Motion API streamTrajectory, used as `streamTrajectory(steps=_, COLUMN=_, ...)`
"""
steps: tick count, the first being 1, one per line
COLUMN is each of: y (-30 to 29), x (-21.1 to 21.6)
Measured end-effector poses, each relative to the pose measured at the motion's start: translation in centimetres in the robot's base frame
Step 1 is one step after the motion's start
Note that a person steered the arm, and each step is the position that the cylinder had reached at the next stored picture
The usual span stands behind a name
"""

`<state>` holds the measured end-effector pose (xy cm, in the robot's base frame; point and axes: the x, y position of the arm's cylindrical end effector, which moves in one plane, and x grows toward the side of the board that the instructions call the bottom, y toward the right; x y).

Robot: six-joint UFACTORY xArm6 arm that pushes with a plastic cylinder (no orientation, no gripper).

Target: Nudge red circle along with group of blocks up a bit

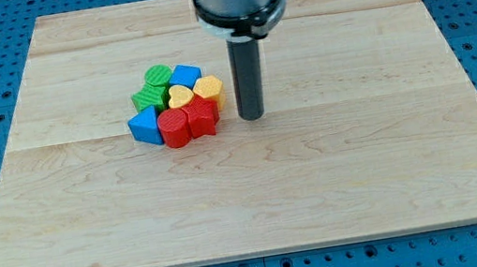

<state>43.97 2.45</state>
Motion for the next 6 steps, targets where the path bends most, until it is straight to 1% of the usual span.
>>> streamTrajectory(steps=1, y=0.3, x=-0.1)
streamTrajectory(steps=2, y=0.1, x=1.8)
streamTrajectory(steps=3, y=-5.0, x=5.4)
streamTrajectory(steps=4, y=-10.7, x=5.6)
streamTrajectory(steps=5, y=-13.5, x=5.0)
streamTrajectory(steps=6, y=-11.2, x=4.8)
